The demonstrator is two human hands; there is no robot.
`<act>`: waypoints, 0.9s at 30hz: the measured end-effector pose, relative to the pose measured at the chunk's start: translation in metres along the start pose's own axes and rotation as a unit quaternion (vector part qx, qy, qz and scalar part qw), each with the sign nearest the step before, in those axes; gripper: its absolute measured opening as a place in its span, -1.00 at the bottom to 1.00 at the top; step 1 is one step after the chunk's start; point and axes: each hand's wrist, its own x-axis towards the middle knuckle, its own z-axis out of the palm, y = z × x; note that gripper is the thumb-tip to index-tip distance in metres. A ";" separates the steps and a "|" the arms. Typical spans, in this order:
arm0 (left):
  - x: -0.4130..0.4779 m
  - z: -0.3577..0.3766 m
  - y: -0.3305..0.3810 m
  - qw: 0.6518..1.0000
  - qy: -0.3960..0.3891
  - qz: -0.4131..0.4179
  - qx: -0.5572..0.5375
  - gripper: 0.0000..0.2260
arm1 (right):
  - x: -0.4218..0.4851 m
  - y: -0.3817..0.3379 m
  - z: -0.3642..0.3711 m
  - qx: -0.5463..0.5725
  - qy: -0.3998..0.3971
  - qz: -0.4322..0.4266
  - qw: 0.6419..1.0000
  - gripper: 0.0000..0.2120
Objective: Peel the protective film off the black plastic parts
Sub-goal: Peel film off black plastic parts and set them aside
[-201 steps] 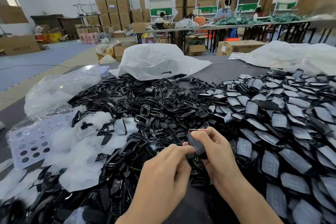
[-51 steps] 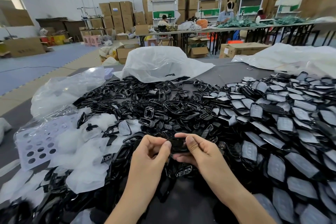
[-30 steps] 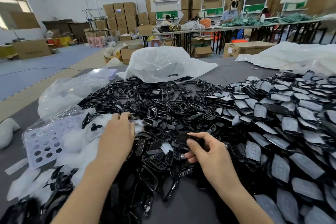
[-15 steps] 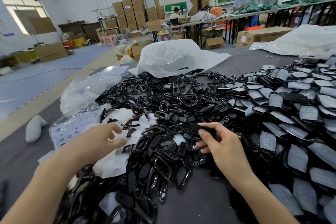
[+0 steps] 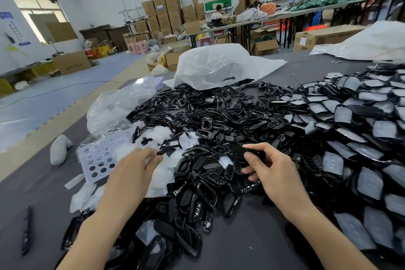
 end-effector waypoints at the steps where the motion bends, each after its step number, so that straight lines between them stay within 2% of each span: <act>1: 0.002 0.000 0.002 0.999 -0.002 -0.009 -0.037 -0.89 | 0.000 0.000 0.000 0.000 0.001 0.002 1.000 -0.82; 2: 0.005 0.000 0.004 0.998 -0.005 -0.016 -0.064 -0.93 | 0.000 0.000 0.000 -0.001 0.001 0.004 1.000 -0.82; 5: 0.007 0.003 0.008 0.995 -0.026 -0.015 -0.094 -0.78 | 0.001 0.000 0.000 -0.002 0.001 0.013 1.000 -0.82; 8: 0.008 0.004 0.013 0.996 -0.025 -0.007 -0.089 -0.87 | 0.002 0.000 -0.001 0.006 0.001 0.023 1.000 -0.82; 10: 0.010 0.004 0.017 0.997 -0.006 0.013 -0.071 -0.85 | 0.002 -0.001 -0.001 0.016 0.003 0.028 0.999 -0.83; 13: 0.010 0.003 0.030 0.993 0.033 0.050 -0.098 -0.88 | 0.003 -0.006 0.000 0.072 0.012 0.040 0.997 -0.83; 15: 0.009 0.004 0.044 0.982 0.052 0.043 -0.176 -0.88 | 0.004 -0.012 -0.001 0.148 0.003 0.064 0.987 -0.85; 18: 0.007 0.013 0.070 0.939 0.011 -0.011 -0.343 -0.87 | 0.005 -0.018 -0.003 0.261 -0.030 0.098 0.960 -0.80; 20: 0.004 0.023 0.090 0.887 -0.029 -0.053 -0.457 -0.92 | 0.005 -0.020 -0.003 0.319 -0.042 0.111 0.940 -0.73; 22: -0.001 0.034 0.107 0.825 -0.067 -0.089 -0.555 -0.93 | 0.005 -0.021 -0.002 0.362 -0.058 0.114 0.923 -0.78; 23: -0.003 0.040 0.114 0.807 -0.079 -0.096 -0.577 -0.91 | 0.004 -0.021 -0.002 0.376 -0.063 0.114 0.917 -0.82; 25: -0.007 0.052 0.122 0.799 -0.095 -0.088 -0.587 -0.83 | 0.006 -0.020 -0.003 0.388 -0.059 0.113 0.913 -0.85; 27: -0.012 0.061 0.122 0.812 -0.110 -0.063 -0.569 -0.74 | 0.008 -0.019 -0.004 0.396 -0.040 0.118 0.910 -0.86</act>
